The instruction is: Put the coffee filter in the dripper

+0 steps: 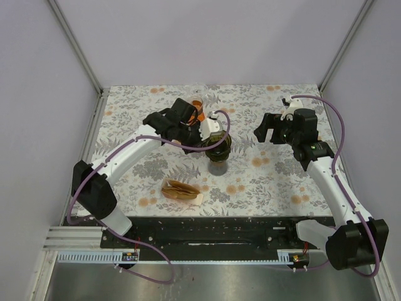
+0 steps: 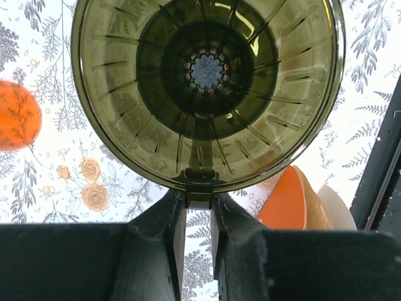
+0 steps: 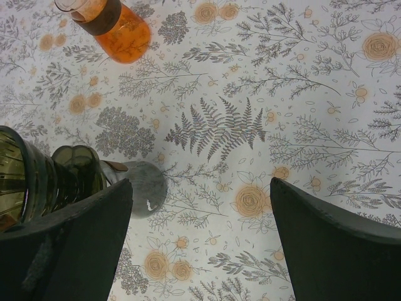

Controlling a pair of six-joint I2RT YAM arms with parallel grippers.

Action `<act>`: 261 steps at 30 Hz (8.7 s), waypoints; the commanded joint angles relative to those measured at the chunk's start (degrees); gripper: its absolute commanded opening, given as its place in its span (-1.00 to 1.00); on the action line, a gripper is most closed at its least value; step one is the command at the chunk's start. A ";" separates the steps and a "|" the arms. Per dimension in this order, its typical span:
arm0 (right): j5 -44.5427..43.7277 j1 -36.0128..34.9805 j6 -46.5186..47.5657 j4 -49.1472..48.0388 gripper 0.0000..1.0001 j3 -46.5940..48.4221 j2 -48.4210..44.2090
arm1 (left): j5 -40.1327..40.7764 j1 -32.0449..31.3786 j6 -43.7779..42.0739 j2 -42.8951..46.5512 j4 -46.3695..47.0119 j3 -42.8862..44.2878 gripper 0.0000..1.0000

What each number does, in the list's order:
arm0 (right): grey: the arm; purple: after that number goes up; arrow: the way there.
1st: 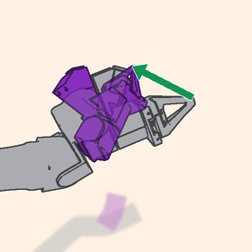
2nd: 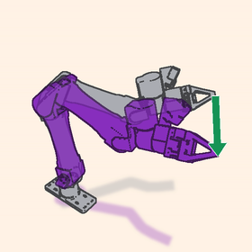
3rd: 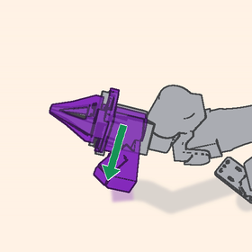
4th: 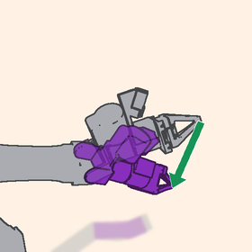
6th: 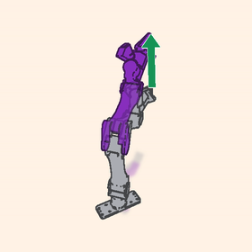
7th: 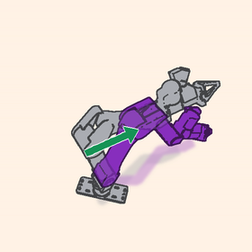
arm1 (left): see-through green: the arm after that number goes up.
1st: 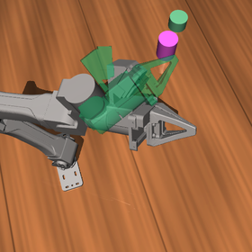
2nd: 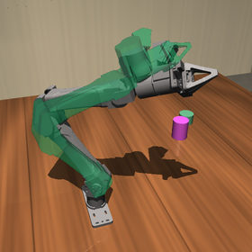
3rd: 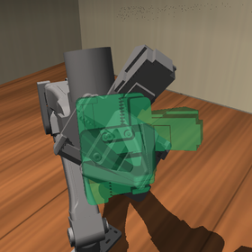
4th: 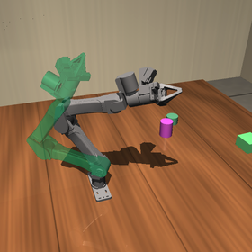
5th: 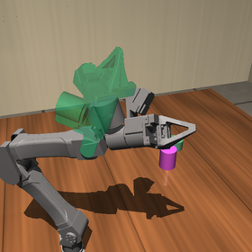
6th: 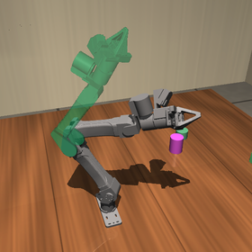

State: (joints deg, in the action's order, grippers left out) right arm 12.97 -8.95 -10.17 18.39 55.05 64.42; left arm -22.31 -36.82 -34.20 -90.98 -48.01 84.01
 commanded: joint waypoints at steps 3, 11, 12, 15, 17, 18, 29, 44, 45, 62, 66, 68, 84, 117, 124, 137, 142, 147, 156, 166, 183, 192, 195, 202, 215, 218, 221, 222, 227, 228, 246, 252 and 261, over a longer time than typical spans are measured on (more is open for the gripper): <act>-1.02 -0.37 0.68 -0.81 0.97 -0.20 -1.49 | 1.82 -0.97 0.80 -0.07 1.69 2.48 -1.00; -0.67 -0.37 0.68 -1.08 0.97 -0.12 -0.62 | 1.39 -0.98 1.06 -0.69 1.78 3.26 -0.85; -0.67 -0.37 0.68 -1.08 0.96 -0.12 -0.70 | 1.47 -1.15 1.32 -0.86 1.78 3.70 -0.86; -0.67 -0.37 0.68 -1.08 0.97 -0.20 -0.79 | 1.91 -1.33 2.11 -2.00 1.78 5.11 -0.89; -0.67 -0.37 0.77 -1.17 0.97 -0.20 -0.88 | 2.00 -1.41 2.29 -2.53 1.34 6.16 -0.88; -0.75 -0.37 0.68 -1.17 0.97 -0.29 -1.05 | 1.92 -1.41 2.38 -3.06 0.99 6.52 -0.88; -0.84 -0.37 0.77 -1.17 0.98 -0.29 -0.97 | 3.41 -1.85 2.47 -3.85 -0.77 8.54 -0.29; 7.83 -1.41 2.96 -2.47 0.86 -0.64 -3.33 | 4.28 -0.89 5.10 4.48 -5.51 10.66 0.66; 9.95 -2.55 3.92 -3.70 0.82 -1.08 -4.21 | 4.29 -0.19 5.19 6.06 -6.30 9.96 0.67; -9.45 -49.93 24.23 6.03 0.28 19.64 19.14 | 5.08 21.43 8.00 25.32 -4.73 -13.69 0.82; -6.12 -50.29 24.06 4.91 0.20 20.37 23.55 | 7.79 24.16 8.71 25.68 -2.18 -16.06 0.82; -4.71 -50.64 23.80 3.50 0.18 19.49 24.43 | 8.59 24.95 9.32 25.50 -1.48 -16.59 0.83; -6.81 -53.28 13.96 1.47 -0.06 19.31 32.79 | 8.68 26.53 9.76 26.03 -0.77 -17.04 0.82; -4.36 -53.28 14.92 6.48 -1.00 22.38 31.65 | 7.72 26.71 9.15 25.85 -1.91 -16.33 0.82; -4.10 -53.28 15.18 6.66 -1.00 22.56 28.30 | 7.63 26.71 8.88 25.85 -2.00 -16.33 0.82; -8.84 -53.28 14.48 5.51 -1.00 25.81 35.76 | -3.25 26.71 6.08 24.19 -6.82 -15.98 0.77; -11.21 -53.28 13.60 5.34 -1.00 26.60 38.32 | -8.98 26.80 3.17 23.92 -11.57 -17.12 0.66; -10.69 -53.28 12.11 3.23 -1.00 25.81 39.55 | -11.88 26.97 3.17 21.73 -13.25 -19.23 0.63; -11.04 -53.28 11.49 0.77 -0.86 23.97 38.94 | -15.48 26.89 8.00 13.02 -10.44 -19.23 0.26; -11.65 -53.28 10.53 -1.17 -0.56 21.77 35.60 | -16.63 26.89 7.65 12.14 -10.18 -21.16 0.02; -9.90 -53.36 8.51 -3.01 -0.90 19.13 32.69 | -17.07 26.89 7.92 11.61 -10.26 -21.17 -0.22; -10.86 -53.28 9.03 -0.38 -1.00 19.83 28.48 | -16.19 26.89 7.92 12.84 -10.35 -19.94 -0.17; -10.77 -53.36 9.30 1.73 -1.00 20.36 26.20 | -15.75 26.89 7.74 13.20 -10.61 -19.41 -0.14; -12.18 -53.36 8.95 5.33 -1.00 20.80 20.93 | -14.44 26.89 7.65 14.60 -11.23 -17.31 0.18; -28.06 -53.28 1.31 13.68 -1.00 33.00 13.71 | -10.57 26.80 12.75 17.15 -13.07 3.69 0.60; -36.68 -53.28 -0.02 17.37 -1.00 38.63 15.20 | -8.12 24.70 14.32 16.80 -14.04 9.84 0.60; -43.62 -53.19 -0.46 17.21 -1.00 42.50 16.43 | 0.12 17.69 16.17 16.80 -13.17 15.12 0.64; -45.39 -53.10 -0.55 16.68 -1.00 43.12 16.70 | 3.46 14.18 16.87 16.71 -12.47 16.18 0.71; -49.80 -52.22 -0.02 10.80 -1.00 43.92 17.93 | 12.01 2.47 22.49 16.71 -5.35 19.87 0.98; -49.97 -52.05 -0.28 9.83 -1.00 43.83 18.02 | 13.41 1.23 23.90 16.28 -4.47 20.31 0.98; -52.88 -51.34 -2.31 5.16 -1.00 40.05 15.74 | 36.63 -8.36 25.41 10.65 7.40 19.53 0.56; -50.86 -50.38 -3.45 4.90 -1.00 39.08 15.12 | 33.73 -8.27 26.72 11.00 8.37 18.74 0.24; -47.25 -49.32 -5.38 2.61 -1.00 37.68 14.24 | 30.74 -8.27 27.69 9.68 8.37 17.77 0.32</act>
State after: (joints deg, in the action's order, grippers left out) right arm -36.34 -58.87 -13.82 24.60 92.90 80.71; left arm 9.26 -45.12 -7.84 -80.34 -42.72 101.86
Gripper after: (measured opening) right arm 0.017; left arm 0.657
